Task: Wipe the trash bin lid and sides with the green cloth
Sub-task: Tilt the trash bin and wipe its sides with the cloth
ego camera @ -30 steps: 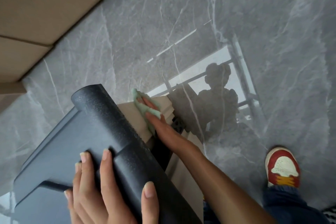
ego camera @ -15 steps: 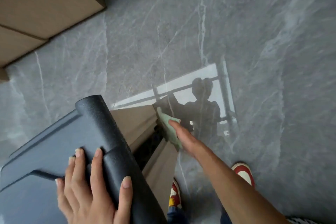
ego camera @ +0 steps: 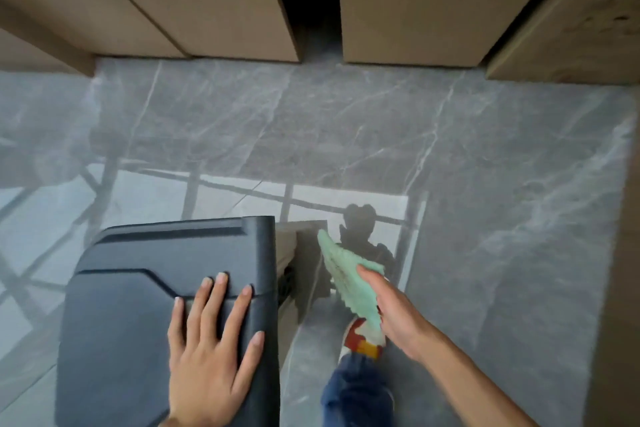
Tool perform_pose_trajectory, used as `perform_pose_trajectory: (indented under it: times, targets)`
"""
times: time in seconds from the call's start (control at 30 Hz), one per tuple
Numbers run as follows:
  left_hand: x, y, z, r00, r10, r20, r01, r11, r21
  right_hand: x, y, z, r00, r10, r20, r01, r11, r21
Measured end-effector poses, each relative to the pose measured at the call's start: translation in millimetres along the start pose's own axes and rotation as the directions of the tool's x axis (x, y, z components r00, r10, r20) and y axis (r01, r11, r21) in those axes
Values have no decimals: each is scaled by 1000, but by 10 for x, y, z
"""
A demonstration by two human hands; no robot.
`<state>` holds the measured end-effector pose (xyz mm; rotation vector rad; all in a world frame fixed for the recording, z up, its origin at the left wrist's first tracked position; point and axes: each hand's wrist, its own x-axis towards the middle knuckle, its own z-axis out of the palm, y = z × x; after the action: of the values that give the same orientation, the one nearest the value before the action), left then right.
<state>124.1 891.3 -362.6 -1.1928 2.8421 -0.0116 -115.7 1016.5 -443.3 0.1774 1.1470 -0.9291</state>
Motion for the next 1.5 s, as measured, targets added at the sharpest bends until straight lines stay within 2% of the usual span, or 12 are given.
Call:
perform_pose_trajectory:
  times: [0.2,0.33,0.47,0.57,0.63,0.7,0.8,0.87,0.97,1.13,1.33,1.5]
  targets:
    - [16,-89,60,999,21,29,-21,1000,-2,138,-452,-14,985,8,-170,-7,1000,11]
    - [46,-129,135,1000,27,3,-27,999,44,276,-793,44,998,65,-24,-63,995,75]
    - [14,-95,81,992,35,121,-44,997,66,464,-1042,65,995,100,20,-101,994,48]
    - [116,-26,-51,994,-53,95,59,997,-58,590,-1327,85,981,194,-8,-194,980,-41]
    - [253,57,-182,973,-227,32,229,960,-164,670,-1546,133,968,250,8,-244,951,-190]
    - [451,118,-273,878,-479,13,469,853,-230,760,-1770,223,961,274,31,-249,911,-329]
    - [883,93,-261,564,-819,107,805,517,-291,946,-2075,465,940,331,80,-251,831,-497]
    - [1169,60,-166,370,-912,176,910,318,-266,1094,-2237,663,923,373,94,-239,748,-620]
    - [1405,73,-23,232,-952,198,972,217,-93,1319,-2378,928,891,436,129,-199,629,-751]
    - [1465,108,75,160,-979,129,987,162,2,1652,-2325,1329,820,511,258,-73,540,-838]
    - [1471,126,121,184,-981,54,980,187,60,1838,-1824,1540,595,645,480,52,565,-824]
    - [1464,124,157,198,-980,8,975,198,98,1930,-1451,1478,615,454,645,409,516,-753]
